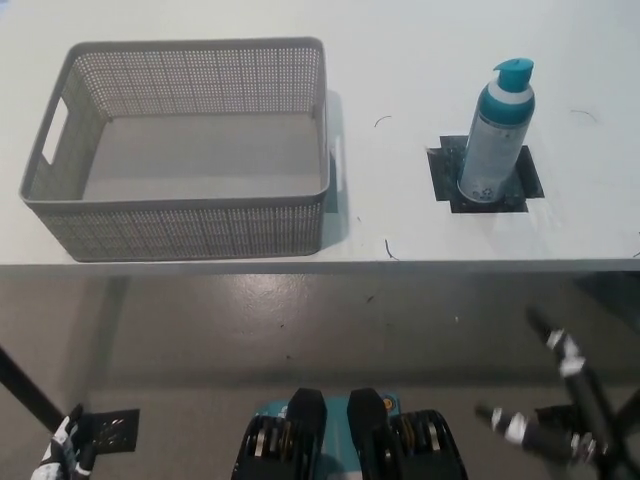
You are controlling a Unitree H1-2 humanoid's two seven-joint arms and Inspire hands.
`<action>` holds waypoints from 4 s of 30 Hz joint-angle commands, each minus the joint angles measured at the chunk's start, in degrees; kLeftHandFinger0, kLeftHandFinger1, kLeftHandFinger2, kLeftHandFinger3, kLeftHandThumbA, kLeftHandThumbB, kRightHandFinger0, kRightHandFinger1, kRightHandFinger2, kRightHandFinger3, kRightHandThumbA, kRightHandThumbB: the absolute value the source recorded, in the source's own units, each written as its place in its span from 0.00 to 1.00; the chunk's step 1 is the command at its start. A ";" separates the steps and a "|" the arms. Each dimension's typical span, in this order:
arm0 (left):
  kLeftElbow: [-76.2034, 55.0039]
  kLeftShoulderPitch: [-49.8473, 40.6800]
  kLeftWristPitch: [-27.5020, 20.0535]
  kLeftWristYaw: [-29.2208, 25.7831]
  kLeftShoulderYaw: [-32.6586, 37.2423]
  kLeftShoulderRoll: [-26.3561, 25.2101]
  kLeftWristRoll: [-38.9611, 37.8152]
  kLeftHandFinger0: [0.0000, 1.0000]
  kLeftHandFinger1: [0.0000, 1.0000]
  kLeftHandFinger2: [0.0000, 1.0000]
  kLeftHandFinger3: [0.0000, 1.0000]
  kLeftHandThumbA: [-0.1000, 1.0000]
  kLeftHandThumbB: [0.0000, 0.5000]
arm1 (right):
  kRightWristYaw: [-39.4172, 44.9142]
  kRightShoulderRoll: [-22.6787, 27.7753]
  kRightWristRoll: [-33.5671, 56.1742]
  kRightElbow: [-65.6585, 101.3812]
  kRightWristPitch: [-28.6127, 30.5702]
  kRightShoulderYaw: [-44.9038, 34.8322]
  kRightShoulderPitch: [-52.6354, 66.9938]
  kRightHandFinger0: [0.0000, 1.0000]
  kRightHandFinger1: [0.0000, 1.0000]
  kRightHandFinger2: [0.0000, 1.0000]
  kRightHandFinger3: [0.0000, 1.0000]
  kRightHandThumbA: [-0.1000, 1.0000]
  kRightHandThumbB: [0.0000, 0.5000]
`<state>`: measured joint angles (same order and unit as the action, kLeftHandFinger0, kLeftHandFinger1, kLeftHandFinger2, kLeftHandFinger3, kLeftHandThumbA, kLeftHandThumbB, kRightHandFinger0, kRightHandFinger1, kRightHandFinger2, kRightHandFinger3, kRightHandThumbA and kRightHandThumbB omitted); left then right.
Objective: Use the right hand to pick up an air purifying spray and put it inside a container
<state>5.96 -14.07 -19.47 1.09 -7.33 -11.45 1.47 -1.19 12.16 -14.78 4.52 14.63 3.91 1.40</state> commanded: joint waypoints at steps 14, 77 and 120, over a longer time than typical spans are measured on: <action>-1.19 1.61 -3.49 -0.74 -0.64 0.17 0.22 1.00 1.00 1.00 1.00 0.86 0.98 | -0.41 1.89 -0.57 -4.87 -10.63 -5.59 -27.10 1.00 1.00 1.00 1.00 0.88 1.00; -1.80 3.72 -1.63 0.00 0.39 -0.46 2.66 1.00 1.00 1.00 1.00 0.58 0.75 | -14.05 -14.20 11.07 -33.44 -8.70 -11.64 -66.13 0.31 0.35 0.43 0.45 0.05 0.96; -3.58 5.11 0.20 0.33 2.07 -0.72 5.79 1.00 1.00 1.00 1.00 0.62 0.76 | 5.17 -20.75 12.60 -53.86 -4.22 4.95 -60.91 1.00 1.00 1.00 1.00 0.52 1.00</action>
<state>3.85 -9.09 -18.59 1.45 -5.59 -10.94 6.17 -3.33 -8.77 -6.31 -51.95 9.66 10.01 -57.96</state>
